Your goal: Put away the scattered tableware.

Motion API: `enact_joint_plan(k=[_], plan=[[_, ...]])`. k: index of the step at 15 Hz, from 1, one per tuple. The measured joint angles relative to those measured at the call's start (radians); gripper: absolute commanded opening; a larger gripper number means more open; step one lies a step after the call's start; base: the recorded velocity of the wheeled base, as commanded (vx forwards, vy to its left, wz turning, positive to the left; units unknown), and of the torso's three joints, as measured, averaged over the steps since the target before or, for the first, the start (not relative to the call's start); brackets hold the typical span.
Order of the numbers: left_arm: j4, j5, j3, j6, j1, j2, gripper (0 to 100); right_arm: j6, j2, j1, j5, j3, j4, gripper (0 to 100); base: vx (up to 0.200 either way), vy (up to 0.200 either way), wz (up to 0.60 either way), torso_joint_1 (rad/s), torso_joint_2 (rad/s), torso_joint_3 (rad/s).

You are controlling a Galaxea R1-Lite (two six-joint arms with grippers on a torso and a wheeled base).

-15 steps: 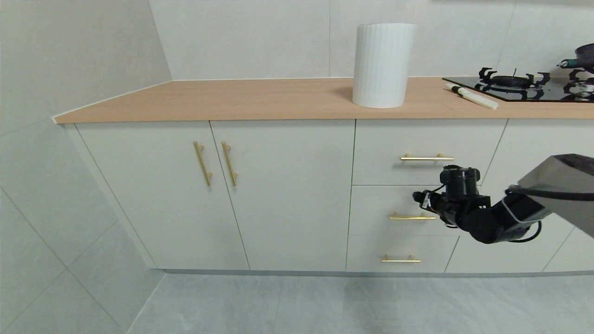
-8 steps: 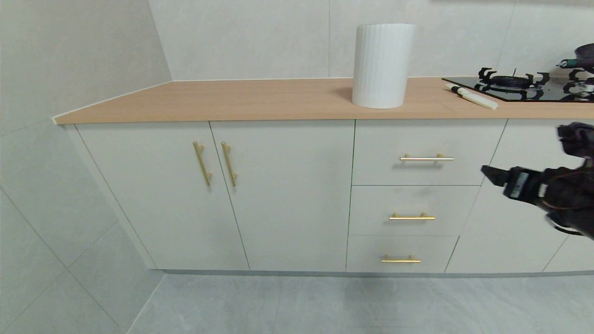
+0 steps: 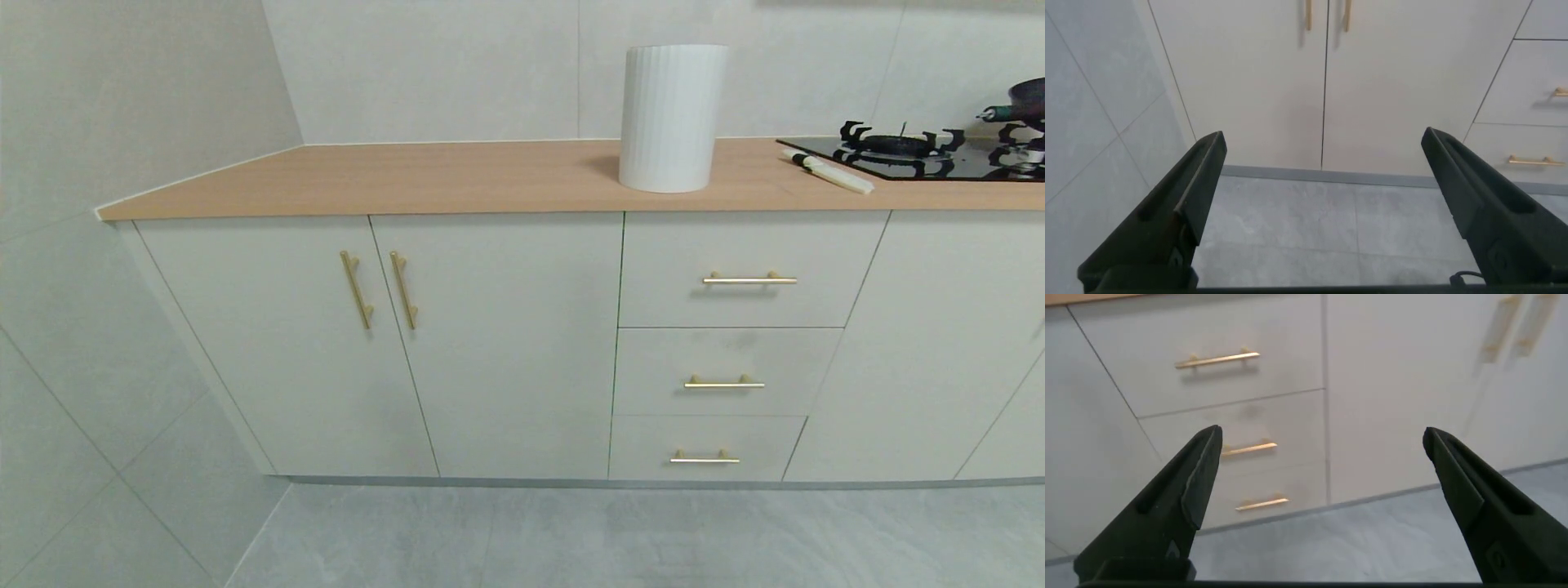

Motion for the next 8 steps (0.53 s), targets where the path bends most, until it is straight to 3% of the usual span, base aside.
enact_joint_plan(k=[4,8], plan=[[0.0,0.0,0.0,0.0,0.0,0.0,100,-0.061,-0.346,-0.036,-0.011,0.038,0.246,100,0.0,0.0,0.0,0.0,0.0,0.0],[0.0,0.0,0.0,0.0,0.0,0.0,100,-0.077,-0.493,-0.073,0.061,0.173,0.185,100,0.0,0.0,0.0,0.0,0.0,0.0]])
